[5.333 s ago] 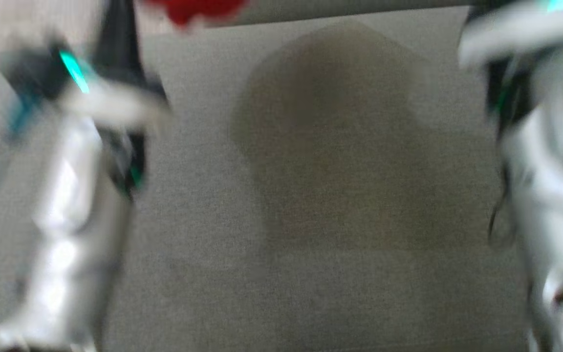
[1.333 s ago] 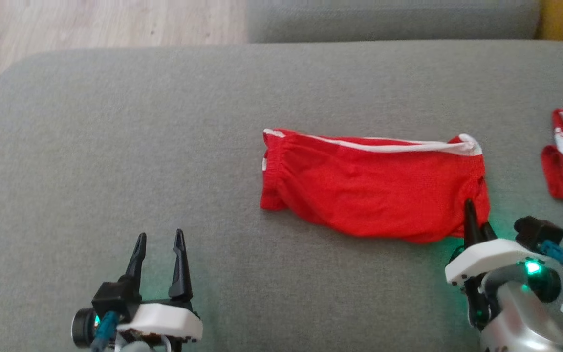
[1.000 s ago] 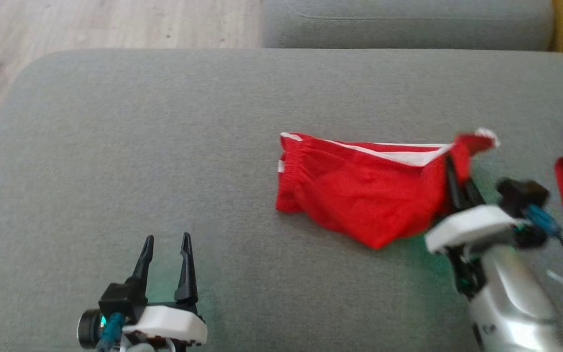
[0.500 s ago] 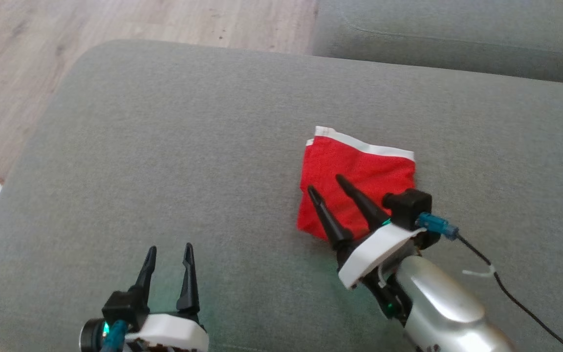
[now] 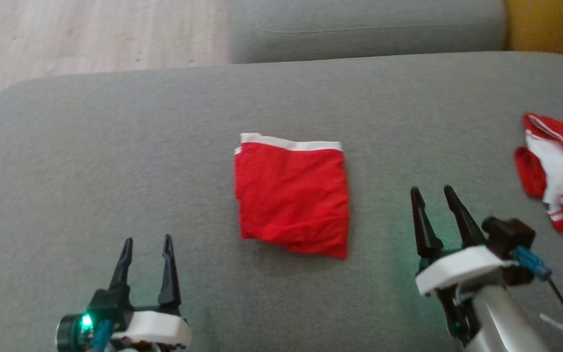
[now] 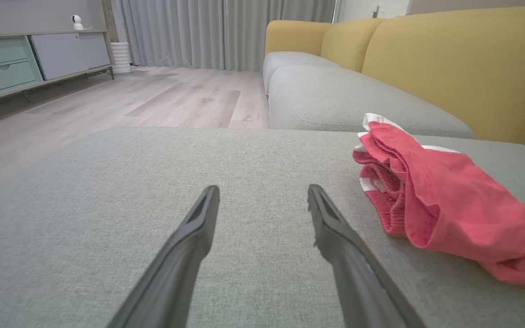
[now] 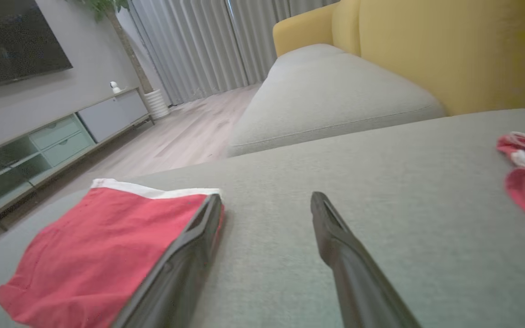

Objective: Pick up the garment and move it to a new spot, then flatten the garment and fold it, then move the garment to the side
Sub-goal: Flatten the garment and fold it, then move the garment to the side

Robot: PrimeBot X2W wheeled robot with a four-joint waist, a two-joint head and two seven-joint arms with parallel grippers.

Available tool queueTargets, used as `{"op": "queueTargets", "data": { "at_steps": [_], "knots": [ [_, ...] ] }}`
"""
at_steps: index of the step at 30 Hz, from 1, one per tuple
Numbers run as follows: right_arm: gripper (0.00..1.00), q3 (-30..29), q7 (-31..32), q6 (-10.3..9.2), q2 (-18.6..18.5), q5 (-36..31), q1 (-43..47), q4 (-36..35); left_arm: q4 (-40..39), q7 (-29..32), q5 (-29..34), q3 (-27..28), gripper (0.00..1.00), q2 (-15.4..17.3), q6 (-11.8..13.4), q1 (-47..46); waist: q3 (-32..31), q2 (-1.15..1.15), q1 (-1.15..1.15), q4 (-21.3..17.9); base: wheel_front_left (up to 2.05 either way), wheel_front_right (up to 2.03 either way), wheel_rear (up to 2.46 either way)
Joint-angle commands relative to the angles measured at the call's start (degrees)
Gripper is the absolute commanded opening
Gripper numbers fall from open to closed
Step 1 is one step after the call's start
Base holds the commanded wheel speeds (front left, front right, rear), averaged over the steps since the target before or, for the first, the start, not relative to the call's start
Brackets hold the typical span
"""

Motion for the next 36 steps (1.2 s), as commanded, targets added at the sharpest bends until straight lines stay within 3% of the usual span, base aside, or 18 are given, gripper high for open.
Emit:
{"op": "queueTargets", "data": {
  "at_steps": [1, 7, 21, 29, 36],
  "knots": [
    [1.0, -0.2, -0.6, 0.19, 0.7, -1.5, 0.6, -2.5, -2.2, -0.5, 1.0, 3.0, 1.0, 0.4, 0.6, 0.0, -0.8, 0.0, 0.0, -2.8, 0.0, 0.0, 0.0],
    [1.0, -1.7, -0.6, 0.19, 0.7, -5.7, 4.4, -3.3, -2.7, -0.5, 1.9, 3.6, 1.0, 0.4, 0.9, 2.8, -1.6, 0.0, 0.0, -4.2, 0.0, 0.0, 0.0],
    [1.0, 1.3, -0.6, 0.19, 0.7, -3.2, 4.3, -2.1, -3.6, -0.5, 2.6, 2.8, 1.0, 0.4, 1.2, 3.7, -1.1, 0.0, 0.0, -1.9, 0.0, 0.0, 0.0],
    [1.0, 5.8, -0.6, 0.19, 0.7, 0.4, -6.2, 4.2, -3.1, -0.5, 3.0, -1.0, 1.0, 0.4, -0.2, 0.3, 3.0, 0.0, 0.0, 5.7, 0.0, 0.0, 0.0],
    [1.0, 5.0, -0.6, 0.19, 0.7, 4.3, -12.3, 21.1, -1.6, -0.5, 3.7, -4.3, 1.0, 0.4, -1.2, -0.3, 4.7, 0.0, 0.0, 12.8, 0.0, 0.0, 0.0]
  ]
}}
